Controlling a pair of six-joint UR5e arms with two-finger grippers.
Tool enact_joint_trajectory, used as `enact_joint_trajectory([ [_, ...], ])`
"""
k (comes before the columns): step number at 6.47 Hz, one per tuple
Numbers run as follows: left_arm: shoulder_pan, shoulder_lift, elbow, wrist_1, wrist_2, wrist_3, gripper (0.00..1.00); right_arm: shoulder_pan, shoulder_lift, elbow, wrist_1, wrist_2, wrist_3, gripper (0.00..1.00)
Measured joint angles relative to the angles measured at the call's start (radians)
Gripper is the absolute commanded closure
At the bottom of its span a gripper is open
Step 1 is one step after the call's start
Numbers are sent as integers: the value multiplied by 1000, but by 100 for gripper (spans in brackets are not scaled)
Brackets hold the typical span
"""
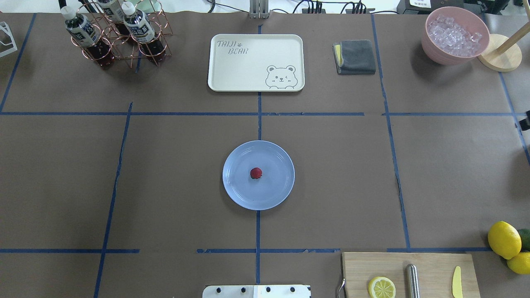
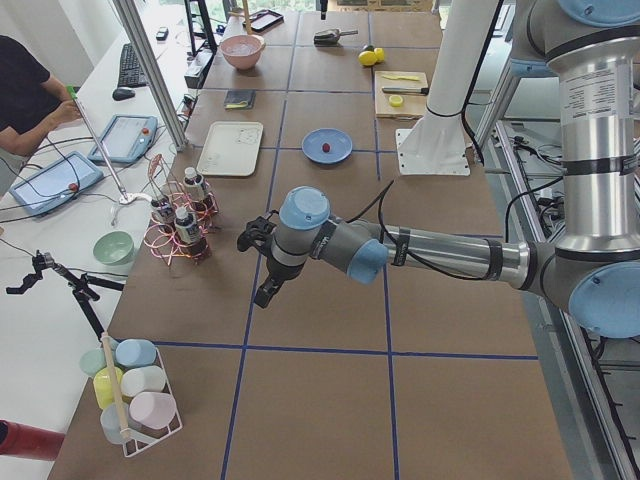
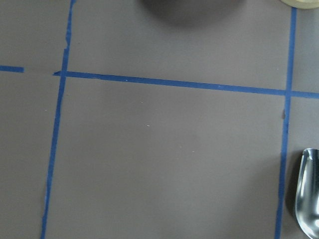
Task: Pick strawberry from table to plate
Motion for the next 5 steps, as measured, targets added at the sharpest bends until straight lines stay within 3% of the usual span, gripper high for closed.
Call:
enact_joint_trajectory([
  [2, -42, -11, 9, 127, -15, -39, 0, 143, -53, -99, 0, 63, -296, 0],
  [4, -41, 29, 14, 130, -33, -203, 0, 167, -62, -144, 2, 85, -367, 0],
  [5, -39, 59, 7, 130, -34, -191, 0, 168, -65, -155, 4, 95, -368, 0],
])
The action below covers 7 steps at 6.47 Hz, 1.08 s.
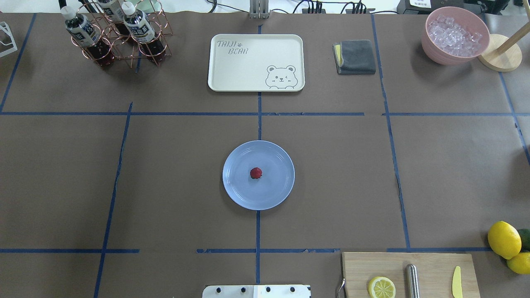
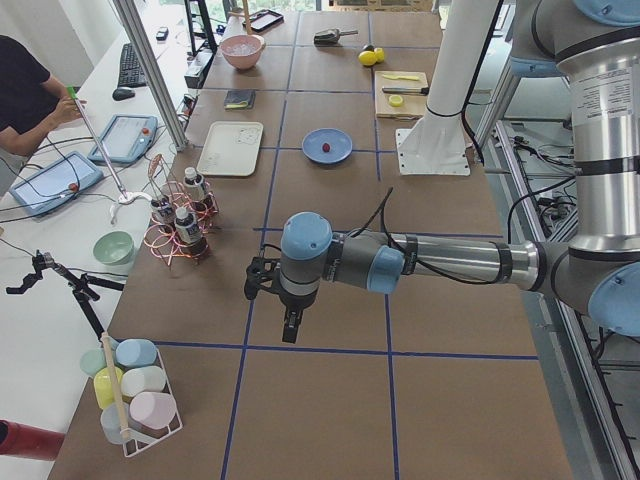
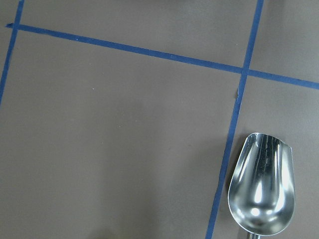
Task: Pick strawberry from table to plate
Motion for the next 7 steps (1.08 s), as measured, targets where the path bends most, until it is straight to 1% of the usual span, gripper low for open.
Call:
enact_joint_trajectory([
  [1, -1, 16, -7, -4, 0, 39, 0, 1, -1, -8, 2, 3, 1, 0],
  [4, -1, 10, -13, -6, 1, 73, 0, 0, -2, -23, 3, 3, 1, 0],
  [5, -1, 8, -20, 51, 1, 76, 0, 0, -3, -29, 4, 2, 1, 0],
  [7, 1, -13, -30, 211, 4, 135, 0, -1, -3, -37, 5, 0, 0, 0],
])
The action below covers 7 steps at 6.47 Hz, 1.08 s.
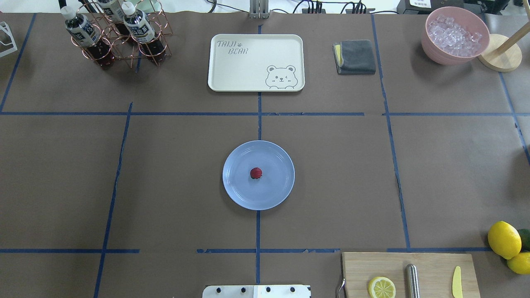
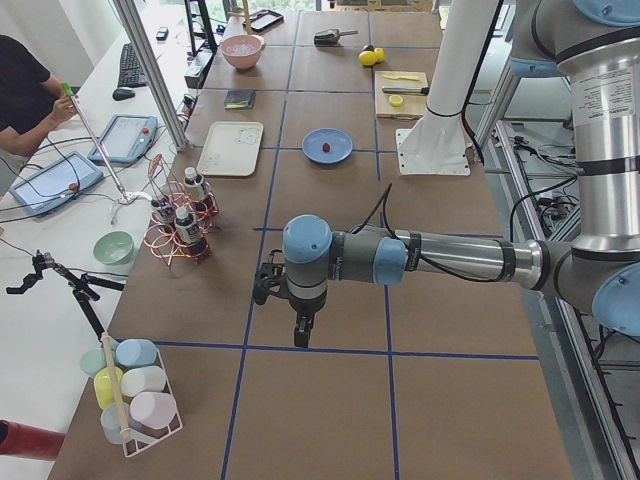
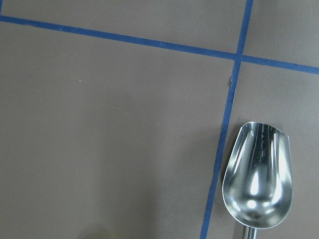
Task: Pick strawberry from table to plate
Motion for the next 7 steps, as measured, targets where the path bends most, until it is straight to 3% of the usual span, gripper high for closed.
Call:
enact_joint_trajectory([
  [5, 1, 8, -4, 46, -3, 30, 0, -1, -3, 0, 17, 10, 23, 0],
  [7, 2, 8, -3, 42, -4, 30, 0, -1, -5, -22, 120, 10, 129, 0],
])
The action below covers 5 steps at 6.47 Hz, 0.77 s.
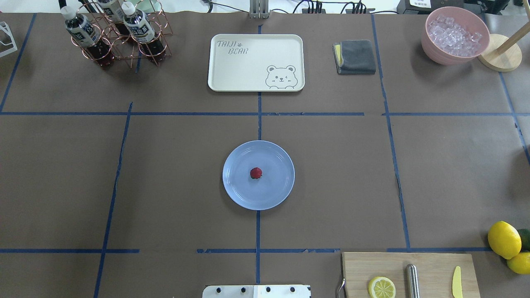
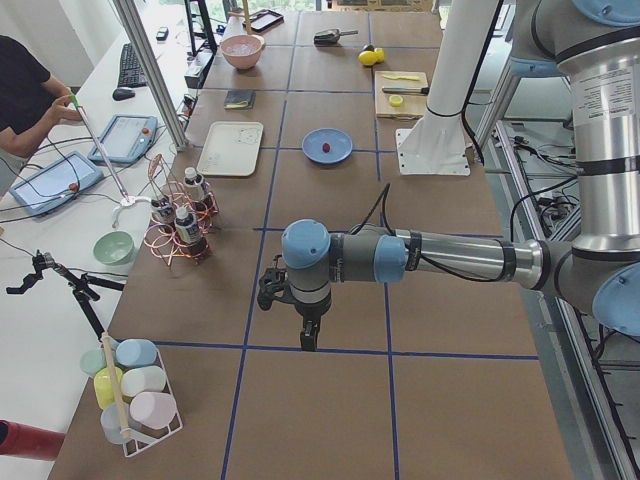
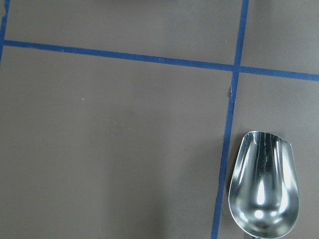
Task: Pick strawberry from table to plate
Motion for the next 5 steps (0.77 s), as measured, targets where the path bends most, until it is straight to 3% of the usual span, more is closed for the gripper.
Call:
enact_joint_trajectory([
  [2, 0, -1, -1, -1, 0, 0, 0, 0, -10, -33, 86, -2, 25, 0],
  [5, 0, -3, 0, -4, -2, -3, 0, -4, -19, -35, 99, -1, 24, 0],
])
